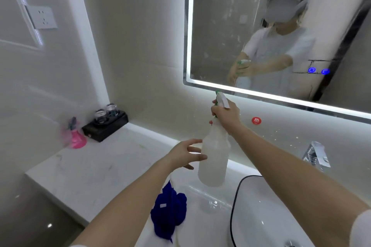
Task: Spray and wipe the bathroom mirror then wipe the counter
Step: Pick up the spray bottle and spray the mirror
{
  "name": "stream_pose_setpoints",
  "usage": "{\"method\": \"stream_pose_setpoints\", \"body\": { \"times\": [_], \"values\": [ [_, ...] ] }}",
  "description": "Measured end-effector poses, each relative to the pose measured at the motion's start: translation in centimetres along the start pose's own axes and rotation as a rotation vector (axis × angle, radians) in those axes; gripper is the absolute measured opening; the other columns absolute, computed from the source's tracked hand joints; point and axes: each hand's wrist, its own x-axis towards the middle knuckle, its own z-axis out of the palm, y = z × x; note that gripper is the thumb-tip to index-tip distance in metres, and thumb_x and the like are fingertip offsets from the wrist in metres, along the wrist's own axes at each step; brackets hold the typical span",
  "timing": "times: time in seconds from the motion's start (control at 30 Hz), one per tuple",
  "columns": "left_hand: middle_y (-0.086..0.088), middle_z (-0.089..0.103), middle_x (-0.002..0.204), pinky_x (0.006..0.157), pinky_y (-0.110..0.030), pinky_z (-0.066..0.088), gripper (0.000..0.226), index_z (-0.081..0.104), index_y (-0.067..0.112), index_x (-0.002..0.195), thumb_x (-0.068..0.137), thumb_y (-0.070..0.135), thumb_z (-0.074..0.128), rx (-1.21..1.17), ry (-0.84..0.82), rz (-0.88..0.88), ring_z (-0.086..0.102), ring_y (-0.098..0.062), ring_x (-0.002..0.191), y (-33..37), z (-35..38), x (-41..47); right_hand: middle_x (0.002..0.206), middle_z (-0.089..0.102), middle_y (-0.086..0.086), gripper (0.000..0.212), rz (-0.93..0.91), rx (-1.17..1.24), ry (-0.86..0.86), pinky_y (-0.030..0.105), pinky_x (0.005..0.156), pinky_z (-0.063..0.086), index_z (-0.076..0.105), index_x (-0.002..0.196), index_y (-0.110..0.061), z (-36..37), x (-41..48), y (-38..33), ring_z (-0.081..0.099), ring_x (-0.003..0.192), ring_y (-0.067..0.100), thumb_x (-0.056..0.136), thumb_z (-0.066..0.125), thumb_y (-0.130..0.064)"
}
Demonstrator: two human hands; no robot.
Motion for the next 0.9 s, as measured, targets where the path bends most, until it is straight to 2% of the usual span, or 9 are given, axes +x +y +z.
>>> {"method": "stream_pose_setpoints", "body": {
  "times": [0.1, 0.23, 0.4, 0.47, 0.6, 0.67, 0.77, 0.9],
  "values": [
    [0.011, 0.067, 0.112, 0.078, -0.03, 0.058, 0.06, 0.049, 0.036, 0.131, 0.079, 0.031, 0.077, 0.013, -0.011, -0.006, 0.061, -0.006, 0.104, -0.5, -1.3, 0.4, 0.086, 0.06, 0.009, 0.022, -0.023, -0.018, 0.019, 0.032, 0.059, 0.057, 0.058, 0.1, -0.014, 1.3, 0.5, 0.4, 0.067, 0.063, 0.026, 0.08, 0.056, -0.005],
    [0.01, 0.065, 0.114, 0.079, -0.029, 0.057, 0.06, 0.048, 0.036, 0.132, 0.079, 0.031, 0.076, 0.002, -0.012, -0.017, 0.06, -0.008, 0.105, -1.2, -3.0, 1.0, 0.084, 0.061, 0.008, 0.022, -0.031, -0.026, 0.036, 0.028, 0.054, 0.054, 0.058, 0.099, -0.014, 3.4, 1.2, 0.3, 0.065, 0.06, 0.025, 0.079, 0.056, -0.005],
    [0.008, 0.063, 0.116, 0.081, -0.031, 0.057, 0.061, 0.047, 0.035, 0.133, 0.079, 0.029, 0.076, -0.006, -0.011, -0.03, 0.06, -0.011, 0.107, -2.0, -6.1, 1.5, 0.08, 0.062, 0.006, 0.022, -0.043, -0.045, 0.03, 0.04, 0.066, 0.06, 0.06, 0.098, -0.015, 7.0, 2.4, -0.6, 0.067, 0.058, 0.026, 0.078, 0.057, -0.006],
    [0.008, 0.064, 0.116, 0.081, -0.031, 0.057, 0.061, 0.047, 0.034, 0.132, 0.079, 0.03, 0.076, 0.0, -0.002, -0.033, 0.06, -0.011, 0.107, -2.5, -7.9, 1.6, 0.081, 0.061, 0.009, 0.023, -0.029, -0.003, 0.018, 0.036, 0.06, 0.059, 0.061, 0.098, -0.012, 8.7, 2.8, -1.3, 0.065, 0.059, 0.028, 0.077, 0.056, -0.003],
    [0.007, 0.065, 0.116, 0.079, -0.029, 0.056, 0.059, 0.047, 0.034, 0.132, 0.08, 0.031, 0.075, 0.011, 0.015, -0.061, 0.062, -0.011, 0.106, -3.9, -12.5, 1.2, 0.081, 0.057, 0.01, 0.024, -0.018, 0.095, -0.046, 0.026, 0.047, 0.05, 0.059, 0.098, -0.009, 13.1, 3.2, -2.6, 0.061, 0.058, 0.027, 0.078, 0.055, 0.002],
    [0.008, 0.064, 0.116, 0.08, -0.029, 0.056, 0.058, 0.047, 0.035, 0.131, 0.08, 0.031, 0.075, 0.022, 0.033, -0.081, 0.061, -0.01, 0.107, -4.9, -14.9, 0.5, 0.082, 0.058, 0.009, 0.026, -0.01, 0.129, -0.071, 0.031, 0.051, 0.055, 0.06, 0.099, -0.011, 16.1, 3.2, -2.9, 0.062, 0.056, 0.025, 0.077, 0.055, 0.001],
    [0.008, 0.061, 0.118, 0.082, -0.031, 0.056, 0.053, 0.048, 0.038, 0.127, 0.081, 0.033, 0.074, 0.043, 0.089, -0.1, 0.058, -0.009, 0.108, -6.6, -18.6, -0.8, 0.085, 0.061, 0.006, 0.029, 0.01, 0.154, -0.143, 0.039, 0.067, 0.06, 0.061, 0.106, -0.012, 21.0, 2.7, -3.2, 0.063, 0.059, 0.022, 0.08, 0.055, -0.001],
    [0.007, 0.058, 0.12, 0.085, -0.032, 0.054, 0.055, 0.049, 0.039, 0.126, 0.078, 0.035, 0.076, 0.035, 0.201, -0.139, 0.058, -0.011, 0.109, -8.6, -22.4, -2.5, 0.098, 0.062, 0.005, 0.031, -0.036, 0.12, -0.302, 0.027, 0.062, 0.054, 0.058, 0.112, -0.016, 27.2, 1.2, -4.0, 0.068, 0.069, 0.025, 0.083, 0.053, -0.005]
  ]
}}
